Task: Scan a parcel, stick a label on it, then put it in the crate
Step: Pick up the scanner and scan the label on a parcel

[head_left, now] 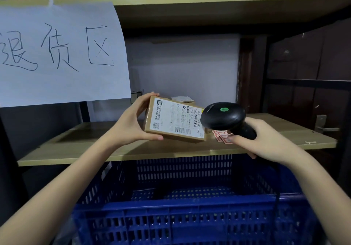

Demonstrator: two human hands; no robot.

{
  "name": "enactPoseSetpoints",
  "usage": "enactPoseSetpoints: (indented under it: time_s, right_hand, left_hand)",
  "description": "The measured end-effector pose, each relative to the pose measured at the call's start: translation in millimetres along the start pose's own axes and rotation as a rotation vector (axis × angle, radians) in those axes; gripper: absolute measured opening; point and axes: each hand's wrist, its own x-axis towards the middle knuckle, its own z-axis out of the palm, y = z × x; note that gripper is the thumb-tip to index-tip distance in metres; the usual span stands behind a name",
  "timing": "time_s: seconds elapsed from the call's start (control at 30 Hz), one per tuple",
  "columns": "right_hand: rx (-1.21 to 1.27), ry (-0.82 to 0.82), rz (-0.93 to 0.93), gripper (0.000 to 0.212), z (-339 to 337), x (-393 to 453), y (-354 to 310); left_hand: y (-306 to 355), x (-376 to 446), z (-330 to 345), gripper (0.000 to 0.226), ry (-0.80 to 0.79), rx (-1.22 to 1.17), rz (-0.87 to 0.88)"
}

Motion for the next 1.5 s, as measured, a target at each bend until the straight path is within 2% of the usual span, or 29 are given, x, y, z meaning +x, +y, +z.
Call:
enactPoseSetpoints:
  time_s: [0.17,0.33,0.5,0.63,0.8,0.9,1.23,1.43,1.5]
  right_hand:
    - [-0.201,-0.034,-0.034,0.009,4,3,2]
    - [-0.244,-0.076,-0.038,0.007,7,9,8]
    - [-0.264,-0.097,-0.062,0.022,9,11,11]
    - [-0.283,-0.118,-0.056,0.017,9,12,12]
    - [-0.262,-0.112,-0.049,0.017,6,12,11]
    - [-0.223,-0.115,-0.024,0.009,4,13,11]
    - [-0.15,-0.088,0.021,0.01,4,13,13]
    - [-0.038,-0.016,0.007,0.012,3,13,10]
    - [0.024,0.01,0.014,0.006,3,14,10]
  left_hand:
    - [-5,-2,-5,0.098,-0.027,0.016,-0.016]
    - [-10,-1,-7,0.097,-0.062,0.031,-0.036]
    - [-13,1,-6,0.099,-0.064,0.041,-0.036]
    - [-14,2,-6,0.099,-0.071,0.038,-0.033]
    - [-14,5,-7,0.099,-0.076,0.043,-0.042]
    - [-13,6,-7,0.1,-0.079,0.046,-0.044]
    - [-6,7,-2,0.096,-0.07,0.052,-0.081]
    - [-19,9,13,0.09,0.044,0.0,-0.219]
    - [-25,9,23,0.087,0.077,-0.031,-0.289]
